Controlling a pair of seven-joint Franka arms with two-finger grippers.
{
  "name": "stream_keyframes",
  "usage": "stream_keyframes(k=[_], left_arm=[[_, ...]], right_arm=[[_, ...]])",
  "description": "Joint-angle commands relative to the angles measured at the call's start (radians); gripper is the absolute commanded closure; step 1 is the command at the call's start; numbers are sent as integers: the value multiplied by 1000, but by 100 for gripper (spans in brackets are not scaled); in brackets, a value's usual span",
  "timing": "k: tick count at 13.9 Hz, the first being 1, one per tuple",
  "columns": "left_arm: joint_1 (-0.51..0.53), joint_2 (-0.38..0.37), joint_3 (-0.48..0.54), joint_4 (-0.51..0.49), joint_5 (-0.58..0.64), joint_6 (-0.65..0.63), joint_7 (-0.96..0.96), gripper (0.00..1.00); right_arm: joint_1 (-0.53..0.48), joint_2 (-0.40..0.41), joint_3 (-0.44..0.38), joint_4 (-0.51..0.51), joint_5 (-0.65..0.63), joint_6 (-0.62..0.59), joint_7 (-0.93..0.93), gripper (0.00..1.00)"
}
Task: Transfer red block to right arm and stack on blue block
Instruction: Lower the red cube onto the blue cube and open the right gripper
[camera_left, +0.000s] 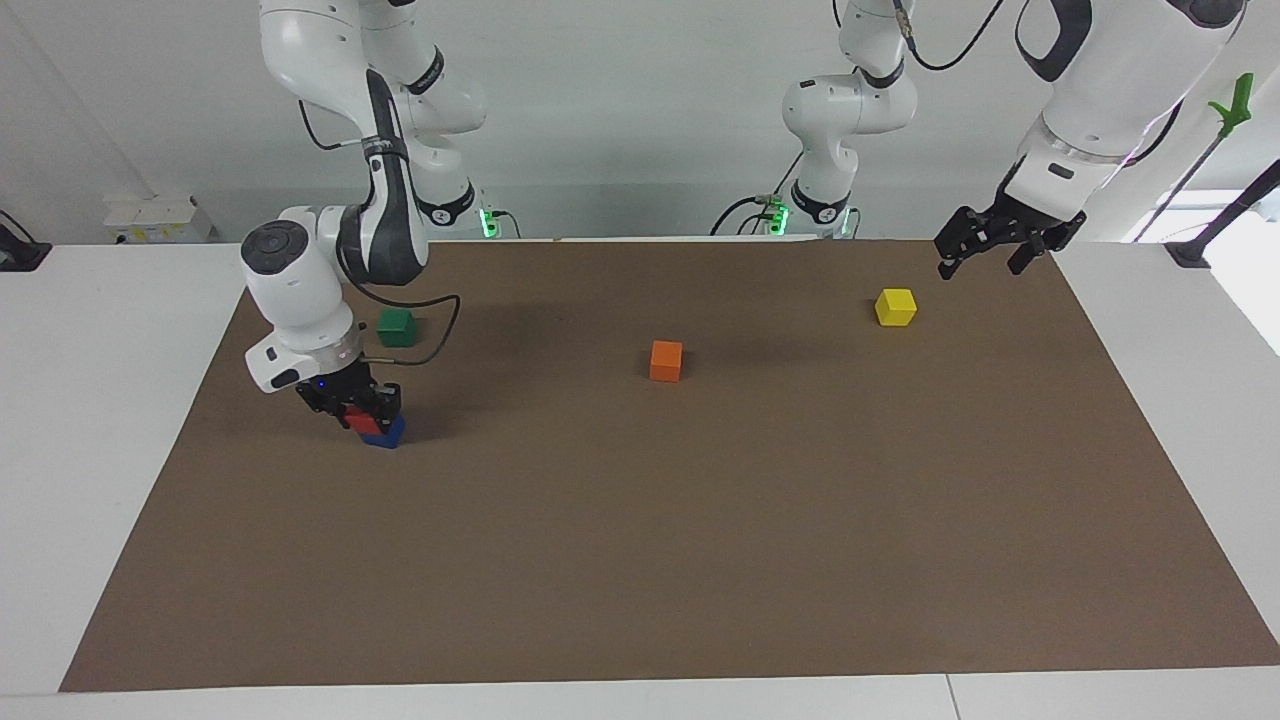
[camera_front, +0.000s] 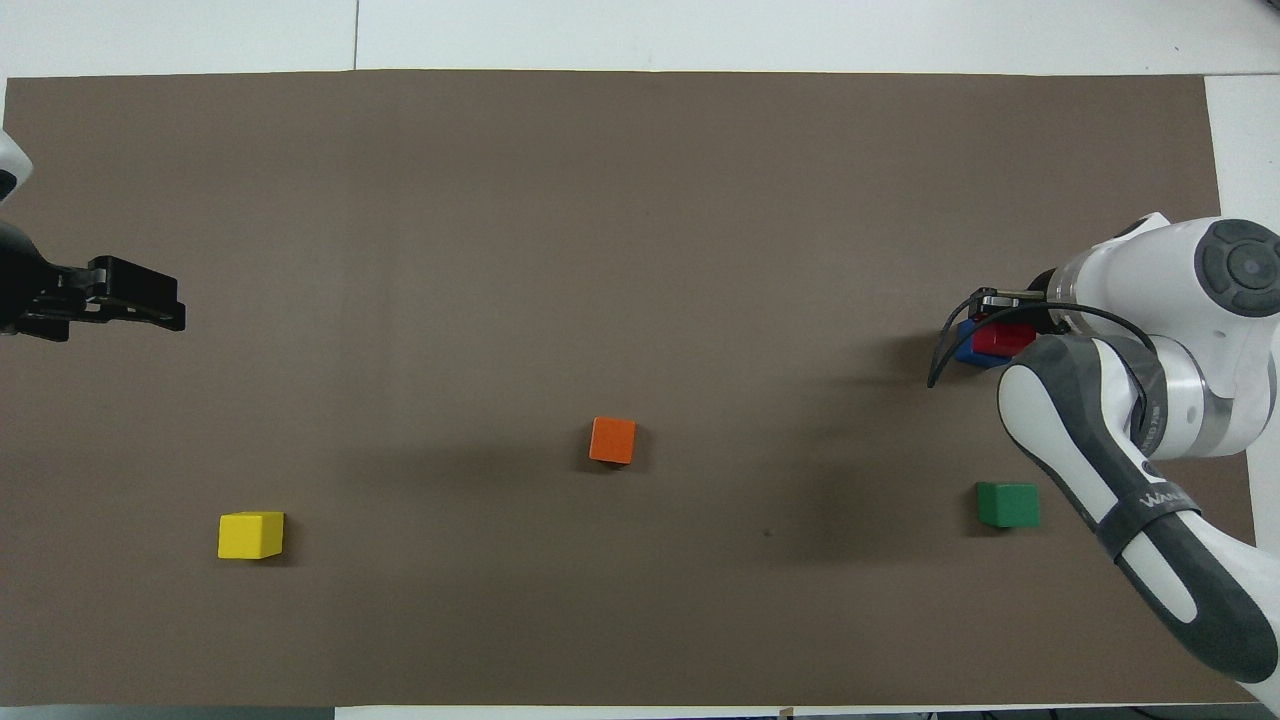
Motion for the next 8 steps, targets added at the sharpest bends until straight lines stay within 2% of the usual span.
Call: stream_keyframes(k=[1,6,8], left_arm=[[0,-16,5,-14,-11,6,8,0],[0,-16,5,-14,-11,9,8,0],[0,-16,5,-14,-11,7,8,0]], right_arm=[[-12,25,14,7,21,8,13,0],[-14,23,12,15,21,-10,16,0],[-11,19,12,58,21,-66,15,0]])
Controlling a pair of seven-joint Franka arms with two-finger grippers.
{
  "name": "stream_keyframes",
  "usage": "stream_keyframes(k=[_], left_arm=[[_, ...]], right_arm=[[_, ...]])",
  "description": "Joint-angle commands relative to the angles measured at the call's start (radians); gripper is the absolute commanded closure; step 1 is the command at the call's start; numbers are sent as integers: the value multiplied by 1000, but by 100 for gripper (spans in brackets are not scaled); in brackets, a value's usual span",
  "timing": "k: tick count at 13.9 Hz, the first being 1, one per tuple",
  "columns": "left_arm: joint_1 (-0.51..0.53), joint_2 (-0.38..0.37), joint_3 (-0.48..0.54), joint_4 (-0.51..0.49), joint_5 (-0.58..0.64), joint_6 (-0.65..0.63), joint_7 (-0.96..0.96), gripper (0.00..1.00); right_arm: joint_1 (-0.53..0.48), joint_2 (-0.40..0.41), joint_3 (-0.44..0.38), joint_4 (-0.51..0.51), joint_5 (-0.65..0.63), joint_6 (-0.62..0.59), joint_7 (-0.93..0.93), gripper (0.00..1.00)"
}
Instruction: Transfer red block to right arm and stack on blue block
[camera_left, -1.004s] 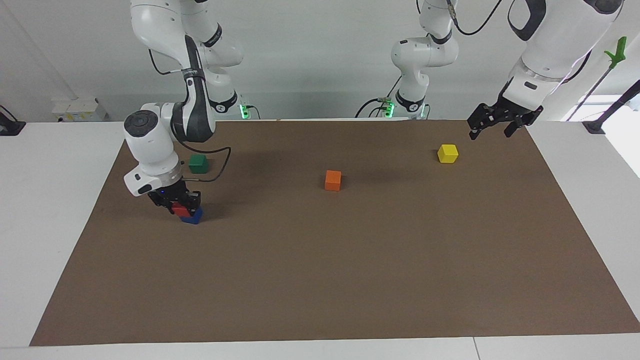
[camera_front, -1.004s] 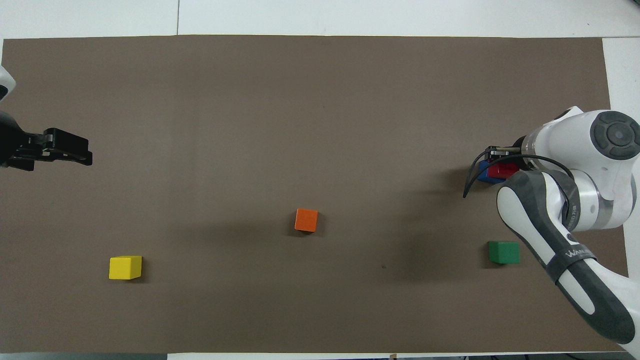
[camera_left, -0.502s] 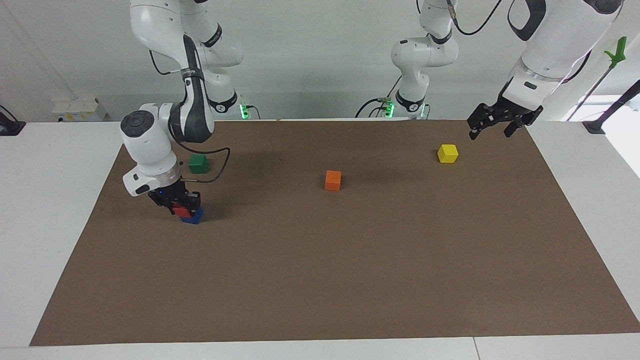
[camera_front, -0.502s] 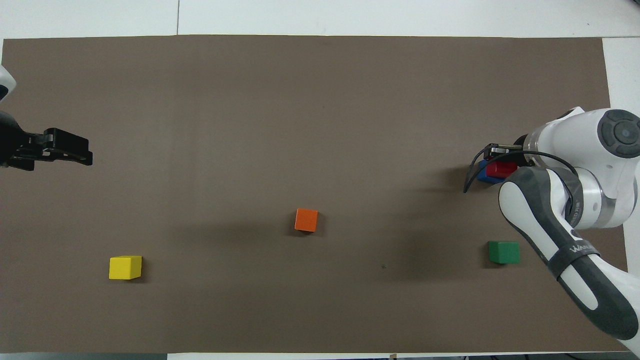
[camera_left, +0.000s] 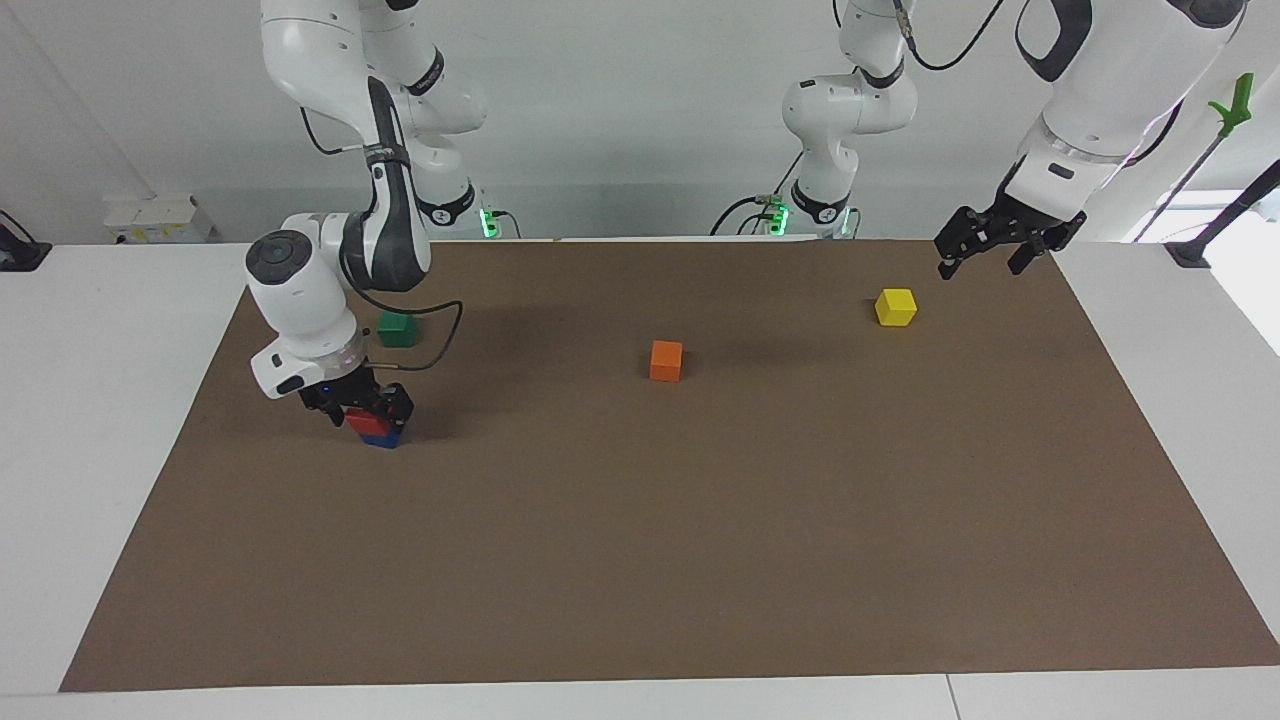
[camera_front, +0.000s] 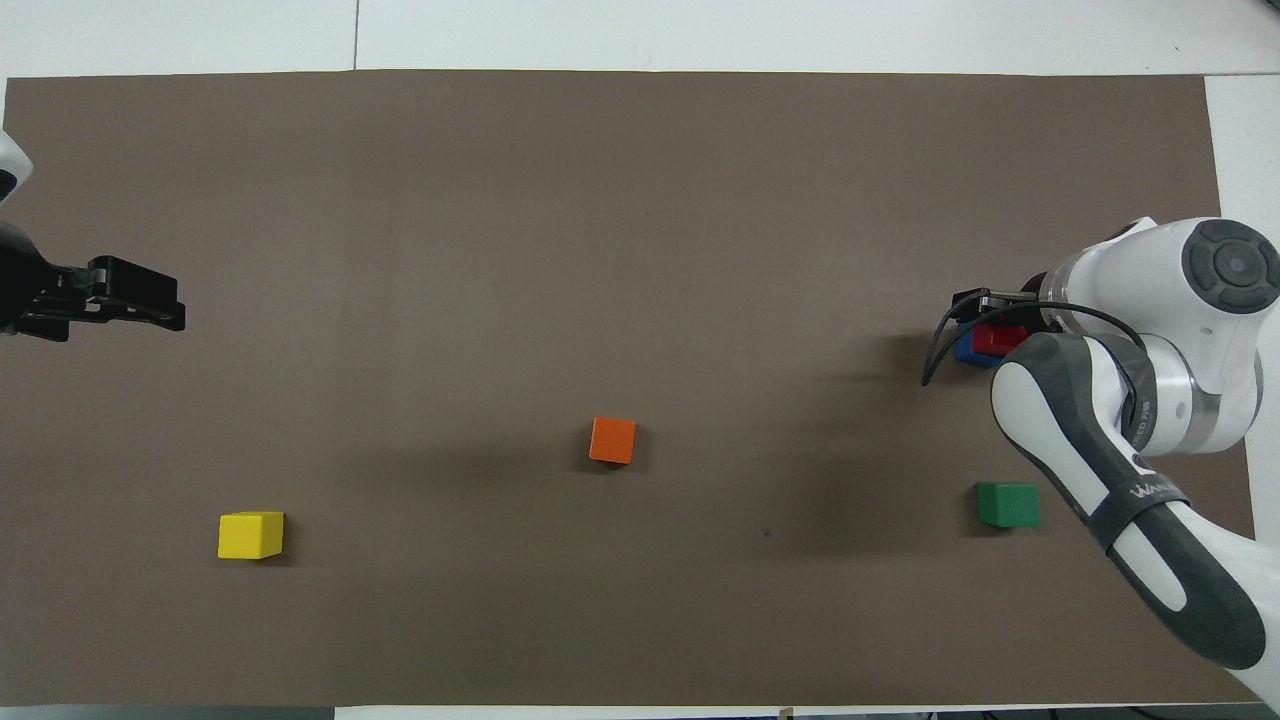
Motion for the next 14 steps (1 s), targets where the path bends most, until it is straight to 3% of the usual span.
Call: stream_keyframes(k=[1,5,11,14], left_arm=[[0,-16,5,-14,-11,7,8,0],[0,-15,4,-14,-11,6,8,0],[0,-15,4,-14,-13,4,8,0],[0,-15,4,-14,-11,6,8,0]], right_arm=[[-9,-5,10,89,16,-113,5,0],[-9,-43,10,217,2,-279,-103,0],[-8,-184,14,231,17,-336,-124,0],[-3,-220,15,341,19,-582,-125,0]])
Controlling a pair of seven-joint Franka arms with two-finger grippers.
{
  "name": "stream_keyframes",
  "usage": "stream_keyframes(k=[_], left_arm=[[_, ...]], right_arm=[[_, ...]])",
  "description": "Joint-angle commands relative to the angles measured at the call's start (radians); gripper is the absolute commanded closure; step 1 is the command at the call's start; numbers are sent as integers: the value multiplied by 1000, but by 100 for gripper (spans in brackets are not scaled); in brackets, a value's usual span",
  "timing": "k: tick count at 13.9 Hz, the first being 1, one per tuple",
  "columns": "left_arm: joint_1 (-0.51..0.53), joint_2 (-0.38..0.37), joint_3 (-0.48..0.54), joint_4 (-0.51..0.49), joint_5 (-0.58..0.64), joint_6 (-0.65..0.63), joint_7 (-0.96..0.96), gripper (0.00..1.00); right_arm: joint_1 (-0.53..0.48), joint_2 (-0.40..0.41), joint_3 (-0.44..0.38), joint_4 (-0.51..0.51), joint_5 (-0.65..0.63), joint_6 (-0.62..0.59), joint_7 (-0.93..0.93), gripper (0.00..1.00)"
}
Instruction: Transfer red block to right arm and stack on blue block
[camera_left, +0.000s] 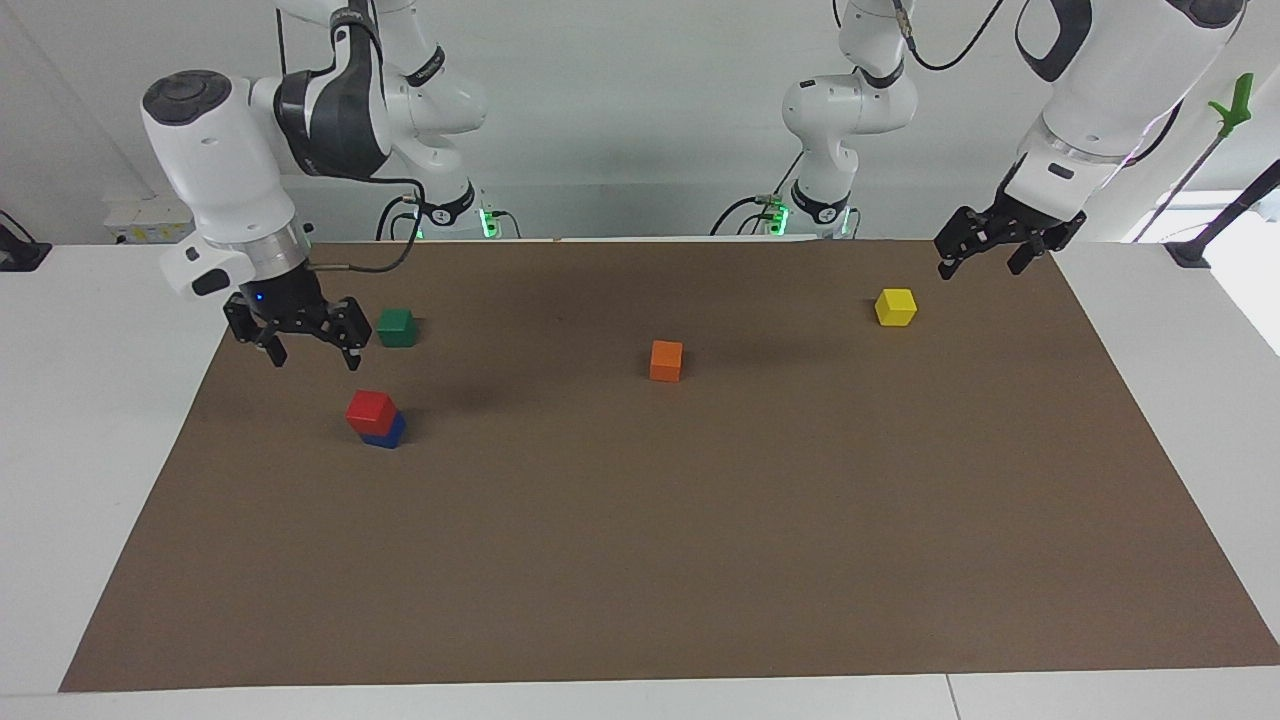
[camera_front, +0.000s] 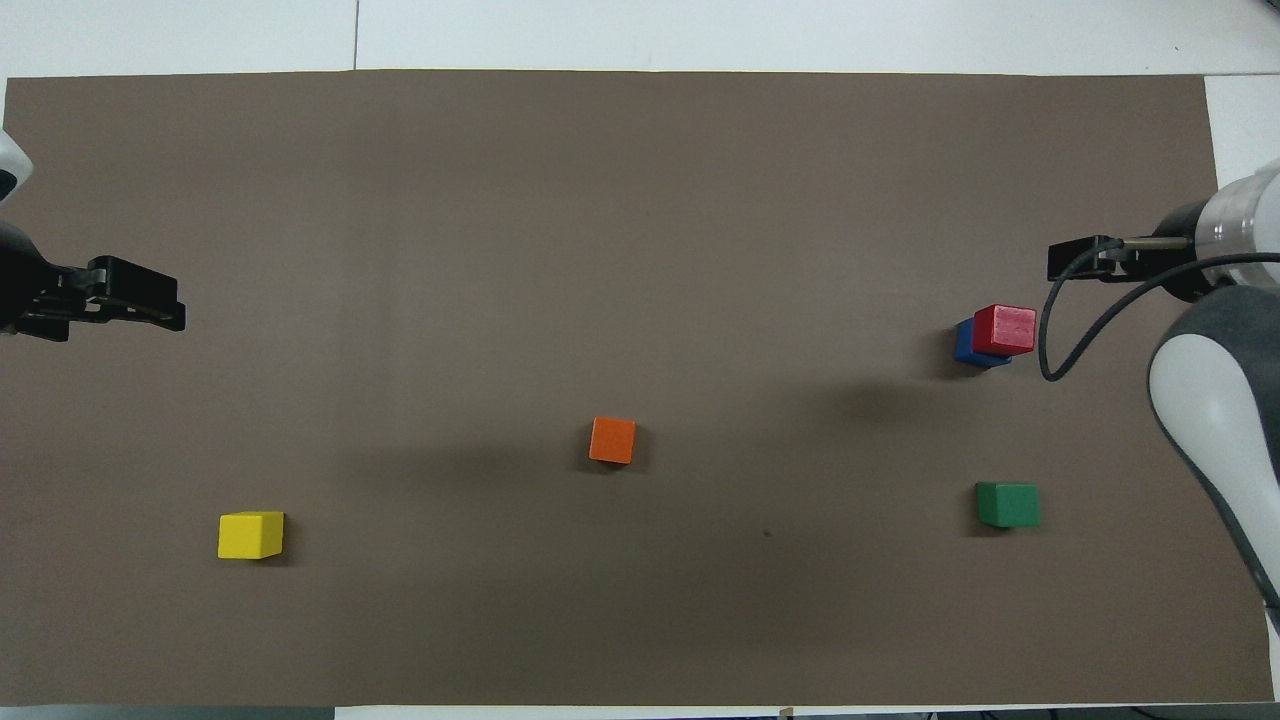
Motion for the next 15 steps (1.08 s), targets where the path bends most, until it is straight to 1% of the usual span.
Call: stream_keyframes(k=[1,3,5,8,9,11,13,15], left_arm=[[0,-15,4,-14,-11,4,8,0],[0,-15,4,-14,-11,6,8,0],[0,-16,4,-14,-13,6,8,0],[0,-16,4,-14,-13,6,8,0],[0,-16,5,-14,-13,6,8,0],[0,-16,5,-14,-13,7,8,0],[0,-16,5,-14,-13,6,8,0],[0,-16,5,-14,-13,6,8,0]], right_arm=[[-5,-11,5,123,19,-225,-41,0],[-12,1,5,202,17,-324,-123,0],[-17,1,0,246,21,-387,-163,0],[-23,32,-1,318,24,-438,-165,0],[-11,27,-13,321,22,-454,-167,0],[44,24,-73,323,24,-458,-165,0],[32,18,-73,323,21,-474,-167,0],[31,-14,-70,282,22,-479,-164,0]])
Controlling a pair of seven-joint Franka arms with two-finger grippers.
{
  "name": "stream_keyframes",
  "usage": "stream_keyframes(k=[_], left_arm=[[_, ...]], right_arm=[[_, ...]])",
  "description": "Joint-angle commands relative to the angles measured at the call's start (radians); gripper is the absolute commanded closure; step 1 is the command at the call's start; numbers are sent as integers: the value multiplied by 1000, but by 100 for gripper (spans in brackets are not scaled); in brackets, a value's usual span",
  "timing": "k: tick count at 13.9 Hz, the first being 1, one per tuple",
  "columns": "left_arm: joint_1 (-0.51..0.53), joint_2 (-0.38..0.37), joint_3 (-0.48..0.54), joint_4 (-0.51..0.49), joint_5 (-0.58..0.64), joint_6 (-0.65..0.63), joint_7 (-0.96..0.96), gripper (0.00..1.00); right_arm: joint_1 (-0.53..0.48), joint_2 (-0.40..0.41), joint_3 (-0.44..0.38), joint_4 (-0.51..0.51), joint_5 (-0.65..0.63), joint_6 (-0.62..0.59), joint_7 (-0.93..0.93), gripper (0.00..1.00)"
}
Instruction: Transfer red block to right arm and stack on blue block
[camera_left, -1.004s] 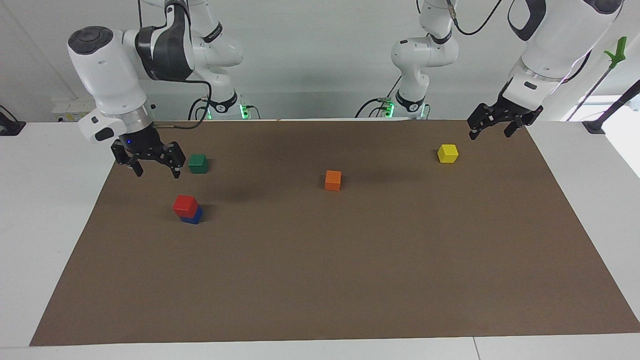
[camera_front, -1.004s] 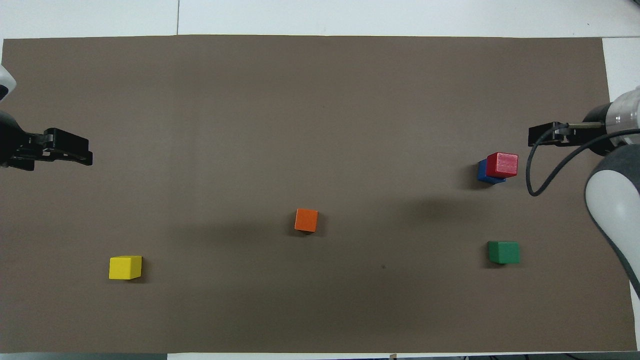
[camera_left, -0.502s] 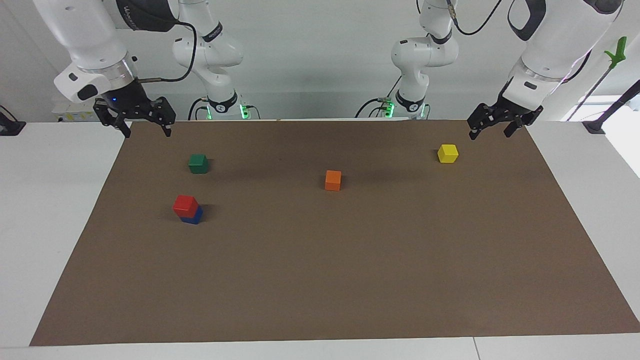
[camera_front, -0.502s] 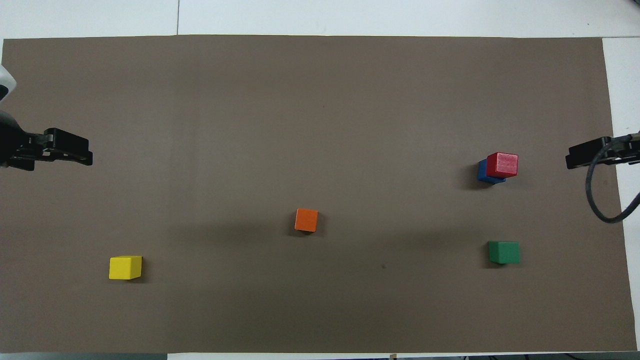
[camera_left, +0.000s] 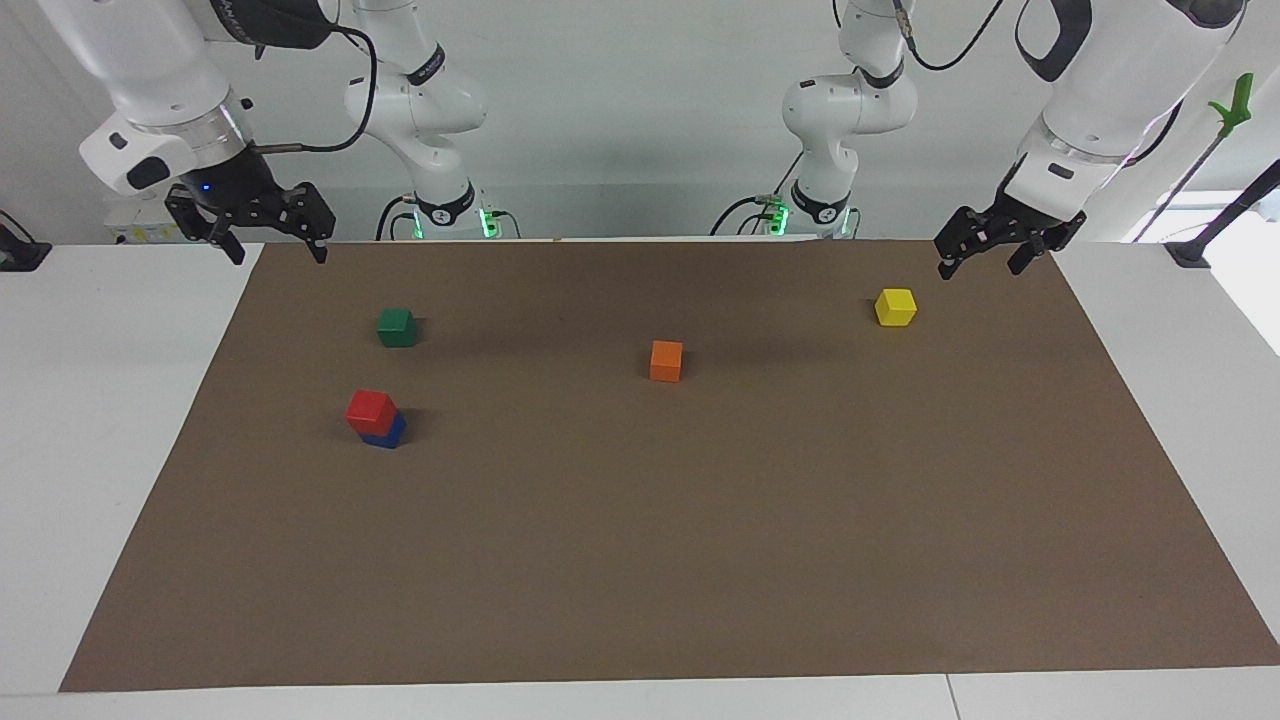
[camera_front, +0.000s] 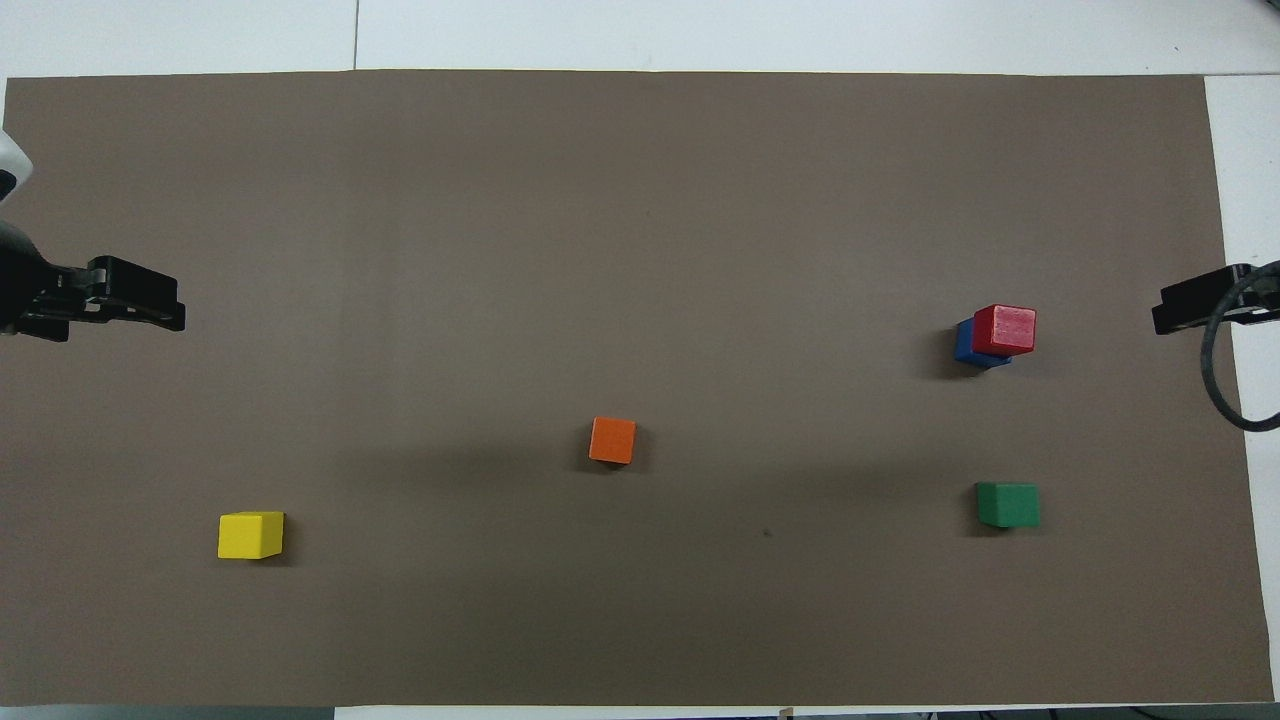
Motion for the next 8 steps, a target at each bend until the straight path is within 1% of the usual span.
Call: stream_keyframes(k=[1,3,4,5,6,8], left_arm=[[0,-16,5,-14,-11,6,8,0],[0,-16,5,-14,-13,6,8,0],[0,-16,5,-14,-13,6,8,0],[0,-16,5,-14,-11,6,8,0],[0,-16,5,-14,-13,6,8,0],[0,-16,5,-14,-11,6,8,0]], right_arm=[[-1,-38,-5,-45,20,-15,-24,0],[19,-85,-14,-106,20,7,-23,0],[32,-119,-25,-158,20,45,-26,0],[33,-135,-31,-185,18,65,-26,0],[27,-124,-31,-173,18,77,-24,0],[19,-86,-28,-110,18,53,-26,0]])
